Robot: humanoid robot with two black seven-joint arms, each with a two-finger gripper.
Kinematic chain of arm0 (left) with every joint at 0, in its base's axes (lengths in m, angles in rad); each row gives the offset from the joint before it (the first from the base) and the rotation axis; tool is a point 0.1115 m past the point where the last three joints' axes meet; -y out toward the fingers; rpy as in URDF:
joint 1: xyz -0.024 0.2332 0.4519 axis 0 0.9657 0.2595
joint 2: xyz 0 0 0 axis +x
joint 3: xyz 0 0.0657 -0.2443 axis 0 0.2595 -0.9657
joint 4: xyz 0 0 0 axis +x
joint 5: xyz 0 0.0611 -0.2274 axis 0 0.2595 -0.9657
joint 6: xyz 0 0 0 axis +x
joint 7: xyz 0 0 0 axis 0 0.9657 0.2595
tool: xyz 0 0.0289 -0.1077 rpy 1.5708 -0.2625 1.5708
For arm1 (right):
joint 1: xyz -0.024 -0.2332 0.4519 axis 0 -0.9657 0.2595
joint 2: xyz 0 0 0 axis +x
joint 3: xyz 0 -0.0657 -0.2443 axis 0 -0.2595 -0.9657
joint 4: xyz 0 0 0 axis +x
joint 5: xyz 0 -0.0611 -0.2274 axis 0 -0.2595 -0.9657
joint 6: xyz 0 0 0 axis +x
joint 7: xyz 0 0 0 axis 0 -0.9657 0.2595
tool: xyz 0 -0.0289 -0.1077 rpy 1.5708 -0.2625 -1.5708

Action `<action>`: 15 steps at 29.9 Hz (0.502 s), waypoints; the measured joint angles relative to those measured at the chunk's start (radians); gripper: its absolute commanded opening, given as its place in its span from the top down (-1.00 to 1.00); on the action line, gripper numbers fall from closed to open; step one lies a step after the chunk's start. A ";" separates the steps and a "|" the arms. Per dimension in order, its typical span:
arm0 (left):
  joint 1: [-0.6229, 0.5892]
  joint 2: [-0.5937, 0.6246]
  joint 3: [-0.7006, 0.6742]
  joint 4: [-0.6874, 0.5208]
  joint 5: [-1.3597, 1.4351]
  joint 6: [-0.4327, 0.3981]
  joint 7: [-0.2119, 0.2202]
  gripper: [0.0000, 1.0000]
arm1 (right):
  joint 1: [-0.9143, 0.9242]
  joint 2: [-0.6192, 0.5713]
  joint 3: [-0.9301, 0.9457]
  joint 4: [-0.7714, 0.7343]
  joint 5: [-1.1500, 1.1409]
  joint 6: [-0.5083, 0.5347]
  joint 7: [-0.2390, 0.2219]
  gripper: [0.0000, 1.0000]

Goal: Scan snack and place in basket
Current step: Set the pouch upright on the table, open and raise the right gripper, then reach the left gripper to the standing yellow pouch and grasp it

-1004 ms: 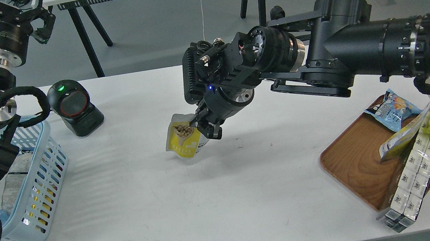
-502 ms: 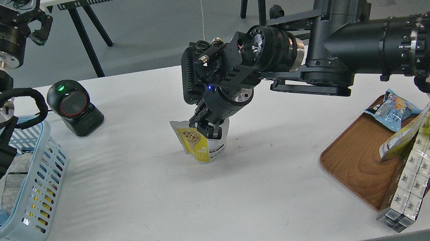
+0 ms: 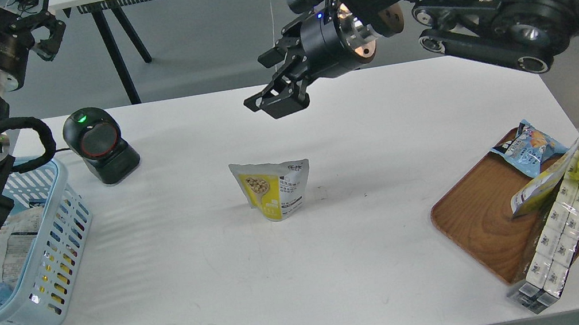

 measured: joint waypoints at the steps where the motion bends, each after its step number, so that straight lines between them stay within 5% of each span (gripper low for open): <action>1: -0.009 0.008 0.007 -0.002 0.008 0.000 0.031 -0.95 | -0.002 -0.021 0.015 0.000 0.038 0.000 0.000 -0.95; 6: -0.046 0.034 0.018 -0.004 0.039 0.000 0.123 -0.90 | -0.030 -0.126 0.044 0.004 0.301 -0.002 0.000 -0.98; 15: -0.154 0.099 0.018 -0.096 0.399 0.000 0.133 -0.83 | -0.163 -0.233 0.064 -0.083 0.740 -0.054 0.000 -0.98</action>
